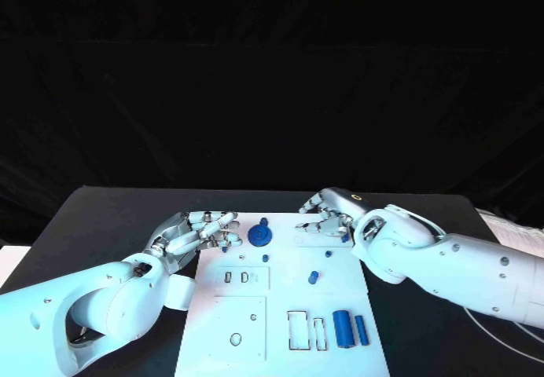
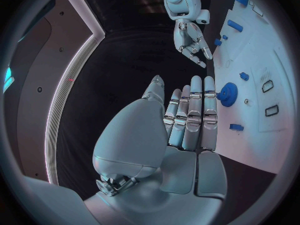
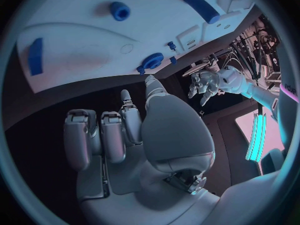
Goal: Assemble the parts on the task board
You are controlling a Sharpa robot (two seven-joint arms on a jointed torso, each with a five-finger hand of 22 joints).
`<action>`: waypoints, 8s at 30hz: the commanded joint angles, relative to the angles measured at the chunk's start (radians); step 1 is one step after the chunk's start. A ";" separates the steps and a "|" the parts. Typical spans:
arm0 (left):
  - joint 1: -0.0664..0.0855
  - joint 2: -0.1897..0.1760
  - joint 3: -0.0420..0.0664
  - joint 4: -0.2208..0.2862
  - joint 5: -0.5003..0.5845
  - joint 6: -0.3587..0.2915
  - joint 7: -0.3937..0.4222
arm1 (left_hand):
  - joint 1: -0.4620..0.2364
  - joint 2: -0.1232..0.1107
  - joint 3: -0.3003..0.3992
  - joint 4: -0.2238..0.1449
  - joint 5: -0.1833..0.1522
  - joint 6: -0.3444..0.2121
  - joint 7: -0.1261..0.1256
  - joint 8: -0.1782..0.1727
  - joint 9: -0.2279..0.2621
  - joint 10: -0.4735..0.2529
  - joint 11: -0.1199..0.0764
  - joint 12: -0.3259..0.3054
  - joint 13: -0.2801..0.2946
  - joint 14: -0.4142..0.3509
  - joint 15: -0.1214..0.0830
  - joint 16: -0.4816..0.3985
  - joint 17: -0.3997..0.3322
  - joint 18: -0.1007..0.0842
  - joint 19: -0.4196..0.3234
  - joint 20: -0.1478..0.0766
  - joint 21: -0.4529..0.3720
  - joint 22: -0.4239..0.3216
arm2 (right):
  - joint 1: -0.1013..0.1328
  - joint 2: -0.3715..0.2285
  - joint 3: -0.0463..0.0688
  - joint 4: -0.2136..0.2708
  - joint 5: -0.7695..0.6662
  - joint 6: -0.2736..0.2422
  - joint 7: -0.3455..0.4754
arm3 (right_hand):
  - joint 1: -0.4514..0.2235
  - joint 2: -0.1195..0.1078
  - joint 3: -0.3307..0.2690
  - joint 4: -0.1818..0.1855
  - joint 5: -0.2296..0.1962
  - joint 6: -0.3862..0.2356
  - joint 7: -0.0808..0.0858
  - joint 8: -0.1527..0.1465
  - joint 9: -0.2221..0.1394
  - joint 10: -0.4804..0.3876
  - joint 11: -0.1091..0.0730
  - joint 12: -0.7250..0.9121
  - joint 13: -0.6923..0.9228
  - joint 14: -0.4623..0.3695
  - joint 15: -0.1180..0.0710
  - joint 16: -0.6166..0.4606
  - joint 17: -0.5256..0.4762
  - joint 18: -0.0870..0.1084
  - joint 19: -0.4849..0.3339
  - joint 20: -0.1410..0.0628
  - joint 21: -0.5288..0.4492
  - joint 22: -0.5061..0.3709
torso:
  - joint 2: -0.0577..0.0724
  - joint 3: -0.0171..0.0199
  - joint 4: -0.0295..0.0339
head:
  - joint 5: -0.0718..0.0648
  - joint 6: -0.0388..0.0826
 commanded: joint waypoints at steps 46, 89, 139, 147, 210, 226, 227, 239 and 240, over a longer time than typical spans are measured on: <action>-0.008 0.020 -0.005 -0.051 0.002 0.035 0.010 | 0.008 0.018 -0.003 -0.012 0.000 0.008 -0.001 -0.001 0.002 0.003 -0.003 0.001 0.002 -0.003 -0.002 -0.008 0.006 0.021 -0.002 0.002 -0.007 -0.004 | -0.083 -0.064 0.002 -0.164 0.181 0.054 0.225 | 0.094 0.023 0.027 -0.058 -0.038 0.032 -0.002 0.008 0.003 -0.005 -0.008 -0.027 0.046 0.086 -0.005 0.008 0.179 -0.002 0.013 -0.001 -0.001 0.077 | -0.015 0.0304 -0.0316 | 0.016 -0.012; -0.011 0.024 -0.006 -0.076 0.024 0.037 0.011 | 0.011 0.021 -0.002 -0.014 0.000 0.008 -0.001 -0.002 0.002 0.003 -0.003 0.000 0.001 -0.003 -0.003 -0.009 0.007 0.021 -0.002 0.002 -0.007 -0.004 | -0.073 -0.020 0.015 0.017 0.149 -0.034 0.074 | 0.070 0.085 0.117 -0.071 -0.082 0.180 -0.062 0.044 0.026 0.040 -0.058 0.060 0.102 0.094 -0.047 0.028 0.216 -0.013 0.040 -0.040 0.023 0.129 | -0.031 0.0216 -0.0318 | 0.048 -0.045; -0.014 0.025 -0.007 -0.094 0.042 0.036 0.020 | 0.010 0.023 -0.002 -0.014 0.000 0.009 -0.001 -0.003 0.002 0.005 -0.003 0.000 0.001 -0.002 -0.003 -0.009 0.008 0.021 -0.001 0.002 -0.007 -0.005 | -0.147 0.249 -0.017 0.021 -0.200 0.171 -0.141 | 0.038 0.060 0.122 -0.074 -0.081 0.170 -0.057 0.032 0.028 0.030 -0.055 0.036 0.091 0.090 -0.047 0.016 0.195 -0.012 0.036 -0.042 0.020 0.122 | -0.041 0.0031 -0.0188 | 0.091 -0.099; -0.014 0.025 -0.007 -0.093 0.042 0.036 0.019 | 0.010 0.023 -0.002 -0.014 0.000 0.009 -0.001 -0.003 0.002 0.005 -0.003 0.000 0.001 -0.002 -0.003 -0.009 0.008 0.021 -0.001 0.002 -0.007 -0.005 | -0.147 0.254 -0.019 0.019 -0.208 0.199 -0.153 | 0.027 0.049 0.120 -0.072 -0.083 0.162 -0.052 0.025 0.026 0.025 -0.051 0.023 0.085 0.088 -0.043 0.012 0.189 -0.011 0.035 -0.040 0.018 0.118 | -0.042 0.0023 -0.0183 | 0.090 -0.102; 0.036 0.061 -0.001 -0.133 -0.760 0.342 -0.856 | -0.196 0.070 -0.133 0.069 -0.005 0.087 -0.140 0.180 0.124 0.231 -0.149 0.854 0.776 0.368 -0.148 1.400 1.321 -0.080 0.415 -0.168 1.002 1.006 | -0.012 -0.082 0.003 0.163 0.488 0.063 0.268 | -0.001 -0.047 0.032 0.044 -0.056 -0.057 0.016 0.001 -0.005 -0.124 0.011 -0.266 -0.098 0.068 0.010 -0.041 0.118 0.015 -0.031 0.012 -0.053 -0.001 | -0.084 0.0133 -0.0354 | 0.108 -0.109; 0.113 0.237 0.000 -0.243 -1.031 0.456 -1.114 | -0.301 0.107 -0.254 0.100 -0.083 0.005 -0.170 0.462 0.393 0.259 -0.182 1.146 1.088 0.368 -0.183 1.400 1.321 -0.132 0.482 -0.179 1.197 1.314 | 0.003 -0.127 0.000 0.142 0.490 0.054 0.217 | 0.000 -0.042 0.020 0.044 -0.031 -0.044 0.011 0.005 -0.002 -0.123 0.007 -0.273 -0.109 0.068 0.006 -0.045 0.115 0.016 -0.031 0.009 -0.057 -0.005 | -0.089 0.0230 -0.0446 | 0.119 -0.116; 0.115 0.244 -0.001 -0.249 -1.035 0.461 -1.116 | -0.301 0.109 -0.256 0.099 -0.082 -0.001 -0.170 0.469 0.402 0.259 -0.182 1.148 1.090 0.368 -0.184 1.400 1.321 -0.133 0.483 -0.180 1.199 1.317 | 0.003 -0.127 -0.001 0.142 0.489 0.054 0.215 | 0.000 -0.042 0.020 0.044 -0.031 -0.044 0.011 0.005 -0.002 -0.123 0.007 -0.273 -0.109 0.068 0.006 -0.045 0.115 0.016 -0.031 0.009 -0.057 -0.005 | -0.089 0.0235 -0.0447 | 0.119 -0.117; 0.123 0.306 -0.002 -0.307 -1.075 0.576 -1.136 | -0.286 0.116 -0.268 0.099 -0.082 -0.030 -0.170 0.500 0.448 0.259 -0.182 1.153 1.099 0.368 -0.184 1.400 1.321 -0.137 0.492 -0.180 1.213 1.342 | 0.003 -0.128 -0.002 0.139 0.479 0.058 0.197 | -0.001 -0.042 0.016 0.044 -0.025 -0.042 0.011 0.006 -0.001 -0.123 0.006 -0.275 -0.112 0.068 0.005 -0.047 0.113 0.016 -0.032 0.008 -0.058 -0.007 | -0.089 0.0205 -0.0436 | 0.122 -0.126; 0.123 0.310 -0.002 -0.310 -1.077 0.586 -1.137 | -0.287 0.114 -0.269 0.100 -0.082 -0.031 -0.170 0.502 0.450 0.259 -0.182 1.154 1.100 0.368 -0.184 1.400 1.321 -0.138 0.493 -0.180 1.214 1.344 | 0.003 -0.128 -0.002 0.138 0.478 0.058 0.196 | -0.001 -0.042 0.016 0.044 -0.025 -0.042 0.011 0.006 -0.001 -0.123 0.006 -0.275 -0.112 0.068 0.005 -0.047 0.113 0.016 -0.032 0.008 -0.058 -0.007 | -0.088 0.0204 -0.0437 | 0.122 -0.126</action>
